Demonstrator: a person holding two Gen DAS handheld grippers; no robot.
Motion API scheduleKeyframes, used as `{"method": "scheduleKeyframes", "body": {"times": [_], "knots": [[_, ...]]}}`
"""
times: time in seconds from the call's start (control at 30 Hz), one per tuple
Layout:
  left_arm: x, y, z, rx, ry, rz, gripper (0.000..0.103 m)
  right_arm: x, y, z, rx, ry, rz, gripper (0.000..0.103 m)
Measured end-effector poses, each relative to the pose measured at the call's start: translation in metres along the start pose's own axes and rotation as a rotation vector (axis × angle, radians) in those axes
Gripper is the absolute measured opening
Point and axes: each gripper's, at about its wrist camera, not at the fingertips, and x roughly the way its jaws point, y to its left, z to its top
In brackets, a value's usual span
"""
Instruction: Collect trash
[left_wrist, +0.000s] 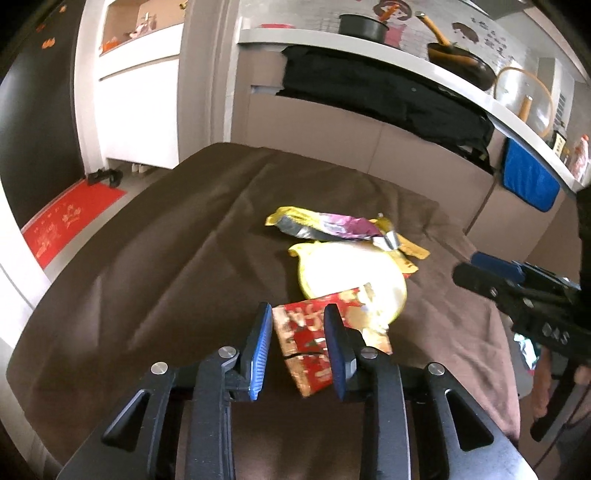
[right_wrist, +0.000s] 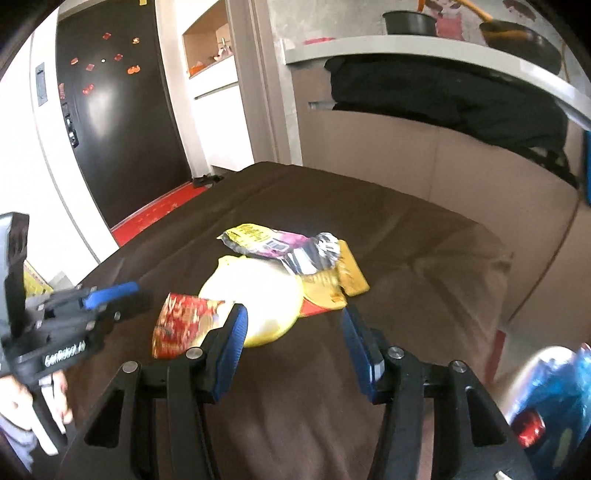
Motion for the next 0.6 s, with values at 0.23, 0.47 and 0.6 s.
{"method": "scheduleKeyframes", "body": {"times": [0.23,0.47,0.6], "knots": [[0.009,0.019,0.0,-0.039,0.01,-0.017,0.031,0.056,0.003,0.025,0.074,0.03,-0.008,0.045],[0.014,0.03,0.002,-0.03,0.023,-0.033,0.031,0.097,0.024,0.052,-0.038,0.031,0.043,0.042],[0.013,0.031,0.002,-0.016,0.018,-0.038,0.031,0.118,0.044,0.059,-0.145,0.109,0.115,0.042]]}}
